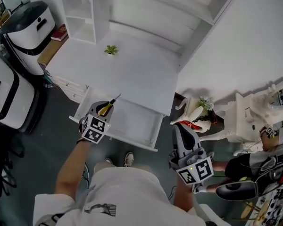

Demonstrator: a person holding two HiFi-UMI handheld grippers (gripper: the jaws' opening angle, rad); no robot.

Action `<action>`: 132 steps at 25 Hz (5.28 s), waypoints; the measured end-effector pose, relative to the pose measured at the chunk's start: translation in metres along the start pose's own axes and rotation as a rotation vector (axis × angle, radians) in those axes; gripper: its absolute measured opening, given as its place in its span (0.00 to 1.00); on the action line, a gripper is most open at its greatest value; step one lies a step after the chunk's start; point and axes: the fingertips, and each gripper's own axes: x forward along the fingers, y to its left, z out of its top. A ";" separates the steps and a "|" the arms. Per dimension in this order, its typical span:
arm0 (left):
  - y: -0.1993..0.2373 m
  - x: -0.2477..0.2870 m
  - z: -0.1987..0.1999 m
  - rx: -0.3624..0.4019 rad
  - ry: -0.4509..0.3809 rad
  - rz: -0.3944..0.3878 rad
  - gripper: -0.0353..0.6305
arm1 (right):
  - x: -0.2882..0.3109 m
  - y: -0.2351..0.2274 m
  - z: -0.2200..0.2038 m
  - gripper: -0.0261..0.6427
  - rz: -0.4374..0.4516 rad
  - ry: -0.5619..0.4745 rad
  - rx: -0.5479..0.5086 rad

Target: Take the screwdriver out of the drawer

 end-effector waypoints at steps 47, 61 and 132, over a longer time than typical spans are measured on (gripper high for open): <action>0.094 -0.343 0.176 -0.194 -0.757 0.549 0.18 | 0.013 -0.016 0.078 0.05 0.022 -0.182 -0.095; 0.081 -0.370 0.135 -0.298 -0.752 0.607 0.18 | 0.011 -0.013 0.067 0.05 -0.010 -0.131 -0.110; 0.076 -0.316 0.138 -0.327 -0.754 0.454 0.18 | 0.014 0.000 0.040 0.05 -0.013 -0.079 -0.104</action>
